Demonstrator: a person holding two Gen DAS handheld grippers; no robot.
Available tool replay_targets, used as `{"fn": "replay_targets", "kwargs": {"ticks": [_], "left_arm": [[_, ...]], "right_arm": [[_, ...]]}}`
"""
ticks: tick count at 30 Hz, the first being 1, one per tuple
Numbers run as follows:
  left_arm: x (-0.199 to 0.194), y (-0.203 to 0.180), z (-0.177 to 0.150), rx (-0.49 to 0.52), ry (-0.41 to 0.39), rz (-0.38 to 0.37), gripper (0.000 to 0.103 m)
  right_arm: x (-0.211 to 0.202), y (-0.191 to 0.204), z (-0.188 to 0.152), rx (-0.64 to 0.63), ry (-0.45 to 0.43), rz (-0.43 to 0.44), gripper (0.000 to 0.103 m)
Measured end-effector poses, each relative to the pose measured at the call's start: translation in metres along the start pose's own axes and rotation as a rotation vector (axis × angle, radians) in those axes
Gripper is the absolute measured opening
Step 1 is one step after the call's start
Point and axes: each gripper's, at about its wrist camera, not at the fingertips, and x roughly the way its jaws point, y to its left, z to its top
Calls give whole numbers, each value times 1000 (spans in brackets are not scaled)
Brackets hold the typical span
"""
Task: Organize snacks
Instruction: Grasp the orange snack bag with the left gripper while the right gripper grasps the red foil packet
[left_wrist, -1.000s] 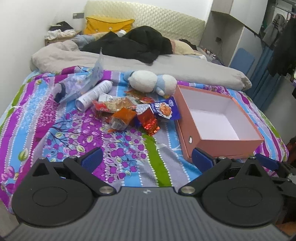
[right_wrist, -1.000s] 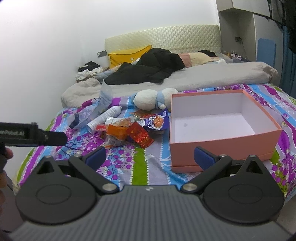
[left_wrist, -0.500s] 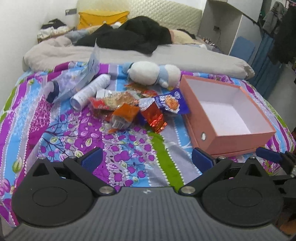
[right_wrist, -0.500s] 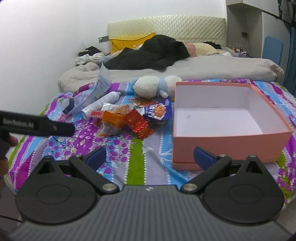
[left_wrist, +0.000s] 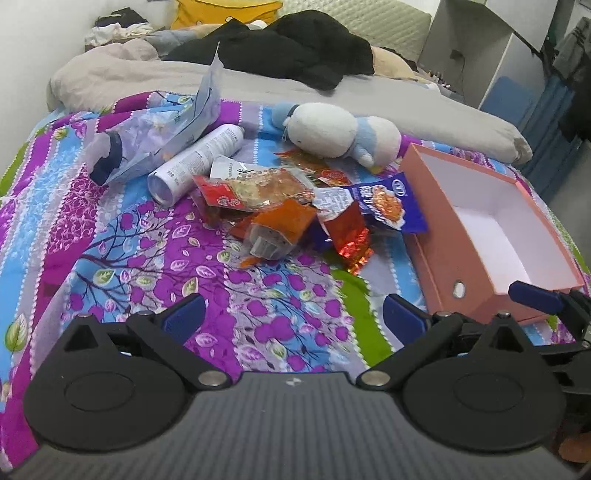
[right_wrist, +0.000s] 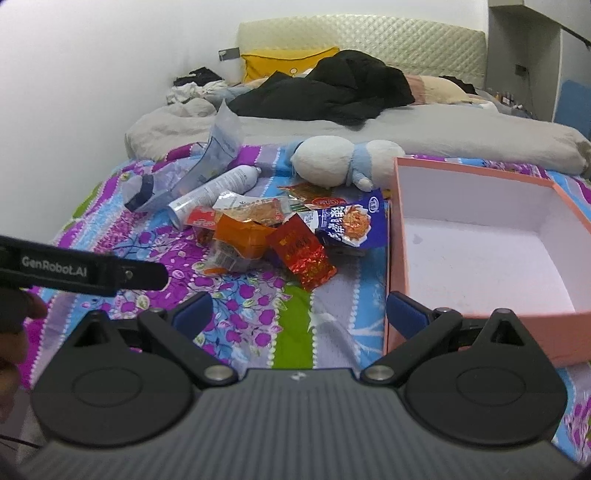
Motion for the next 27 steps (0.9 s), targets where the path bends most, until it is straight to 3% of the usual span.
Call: {"fn": "replay_targets", "kwargs": {"ticks": [4, 11, 17, 22, 27], "left_arm": [[27, 11, 7, -1, 20, 11, 102], [86, 36, 21, -43, 67, -28, 99], [132, 44, 35, -13, 66, -68, 95], [164, 46, 44, 17, 79, -89, 85], [183, 45, 46, 22, 74, -123, 73]], "right_arm": [[25, 3, 3, -36, 24, 11, 102], [77, 6, 6, -92, 47, 13, 98], [133, 1, 8, -138, 64, -7, 97], [174, -3, 6, -166, 103, -34, 88], [194, -4, 5, -205, 87, -53, 88]]}}
